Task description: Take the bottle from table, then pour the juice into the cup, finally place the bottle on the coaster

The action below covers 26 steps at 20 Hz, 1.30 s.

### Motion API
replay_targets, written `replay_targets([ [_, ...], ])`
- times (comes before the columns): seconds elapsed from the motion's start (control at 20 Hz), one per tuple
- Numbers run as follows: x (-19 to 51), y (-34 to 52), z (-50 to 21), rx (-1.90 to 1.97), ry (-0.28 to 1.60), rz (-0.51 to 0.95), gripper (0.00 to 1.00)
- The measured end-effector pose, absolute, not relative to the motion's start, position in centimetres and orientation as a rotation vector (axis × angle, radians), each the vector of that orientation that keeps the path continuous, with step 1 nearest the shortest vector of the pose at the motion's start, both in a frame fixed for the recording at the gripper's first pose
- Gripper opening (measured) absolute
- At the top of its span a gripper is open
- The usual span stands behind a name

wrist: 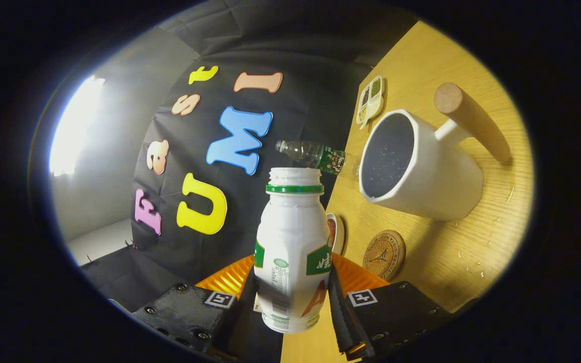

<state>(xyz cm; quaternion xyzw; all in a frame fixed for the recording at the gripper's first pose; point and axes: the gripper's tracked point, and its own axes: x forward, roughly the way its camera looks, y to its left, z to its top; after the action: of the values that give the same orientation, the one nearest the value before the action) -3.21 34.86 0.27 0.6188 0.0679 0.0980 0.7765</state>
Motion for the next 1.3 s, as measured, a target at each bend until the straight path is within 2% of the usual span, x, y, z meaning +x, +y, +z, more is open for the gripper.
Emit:
replay_targets([
  [1.3, -2.9, 34.2, 1.4, 1.633, 0.077, 0.234, 0.66],
])
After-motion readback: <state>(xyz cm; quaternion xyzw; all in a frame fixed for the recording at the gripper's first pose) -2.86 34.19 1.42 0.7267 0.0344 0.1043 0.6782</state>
